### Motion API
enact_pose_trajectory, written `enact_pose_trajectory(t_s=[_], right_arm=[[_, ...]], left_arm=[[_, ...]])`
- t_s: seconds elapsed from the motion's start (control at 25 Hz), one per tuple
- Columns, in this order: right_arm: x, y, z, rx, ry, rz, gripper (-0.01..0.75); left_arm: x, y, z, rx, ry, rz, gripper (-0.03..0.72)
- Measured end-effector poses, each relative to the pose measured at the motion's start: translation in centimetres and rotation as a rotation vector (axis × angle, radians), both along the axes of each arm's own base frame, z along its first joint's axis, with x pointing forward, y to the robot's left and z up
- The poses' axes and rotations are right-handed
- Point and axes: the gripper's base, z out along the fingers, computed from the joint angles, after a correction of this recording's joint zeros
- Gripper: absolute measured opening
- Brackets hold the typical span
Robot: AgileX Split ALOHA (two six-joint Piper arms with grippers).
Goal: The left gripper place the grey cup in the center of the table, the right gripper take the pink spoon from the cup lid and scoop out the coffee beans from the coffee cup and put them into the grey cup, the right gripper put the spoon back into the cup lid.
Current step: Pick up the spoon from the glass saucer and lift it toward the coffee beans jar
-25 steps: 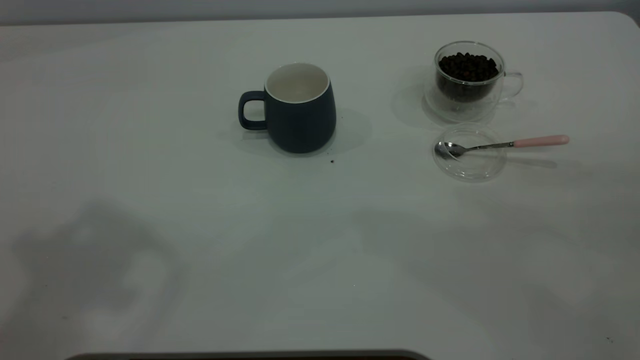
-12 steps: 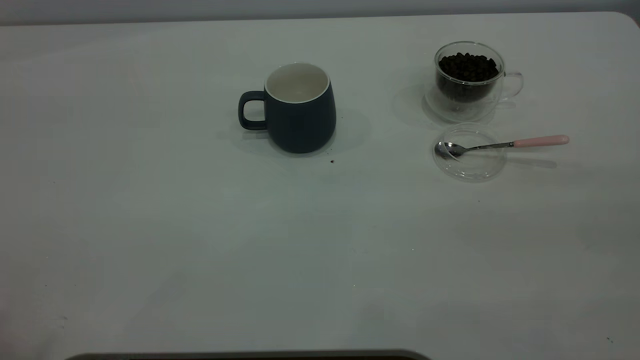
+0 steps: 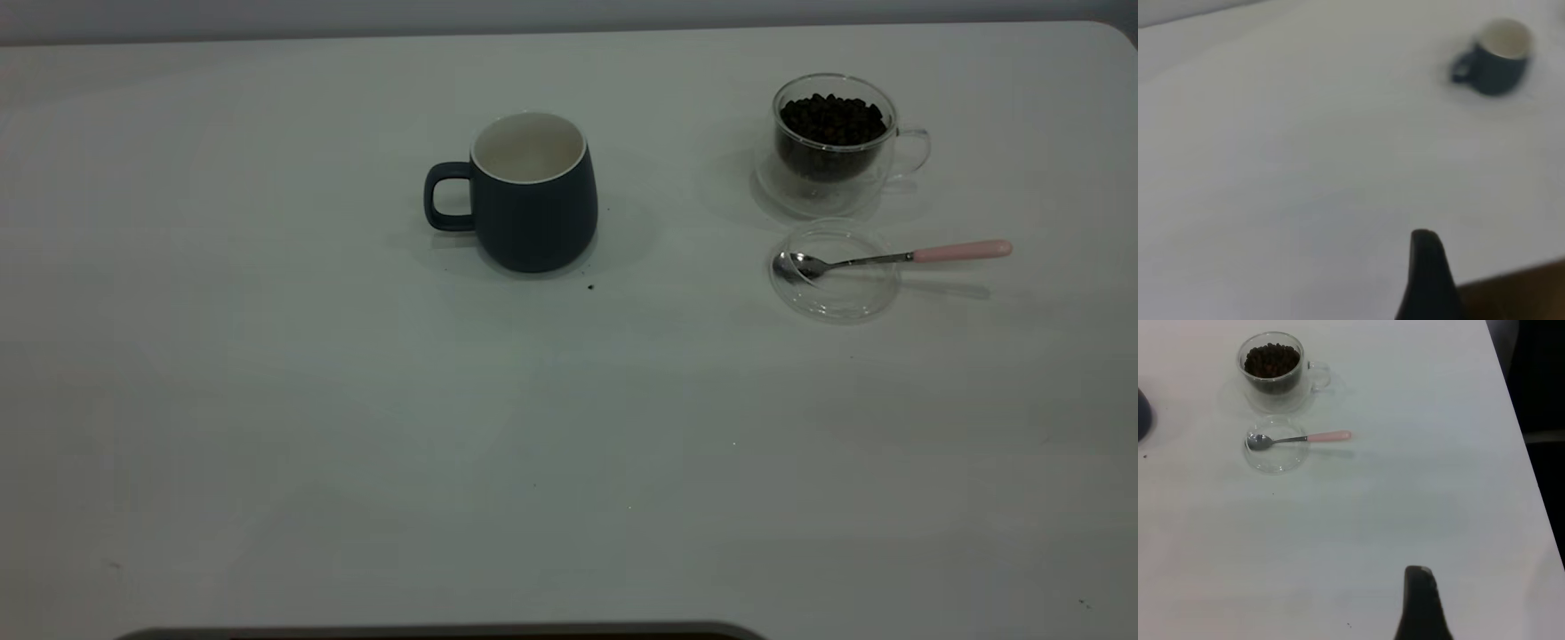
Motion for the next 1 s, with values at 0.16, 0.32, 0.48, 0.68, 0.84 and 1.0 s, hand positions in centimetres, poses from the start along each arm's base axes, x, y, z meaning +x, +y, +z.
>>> enact_pose_trajectory(t_s=[0.16,0.32,0.48,0.68,0.84,1.0], right_arm=[[0.0,0.0,0.0,0.001,0.0,-0.001,0.573],[0.0,0.0,0.0,0.001,0.0,-0.001,0.573],[0.0,0.0,0.0,0.001,0.0,-0.001,0.573],[0.0,0.0,0.0,0.001,0.0,-0.001,0.573],[0.0,0.0,0.0,0.001,0.0,-0.001,0.573],[0.0,0.0,0.0,0.001,0.0,-0.001,0.573]], left_arm=[[-2.0,0.0,-1.6,-0.011,-0.073,0.136,0.567],[-2.7,-0.2,-3.3,-0.013,-0.096,0.205,0.567],[-1.8,-0.4,-5.1,-0.016,-0.03,0.208,0.567],[-0.7,-0.5,-7.4,-0.012,0.051,0.203,0.567],[-0.6,-0.5,-7.4,-0.012,0.042,0.202,0.567],[-0.6,-0.5,-7.4,-0.013,0.04,0.202,0.567]])
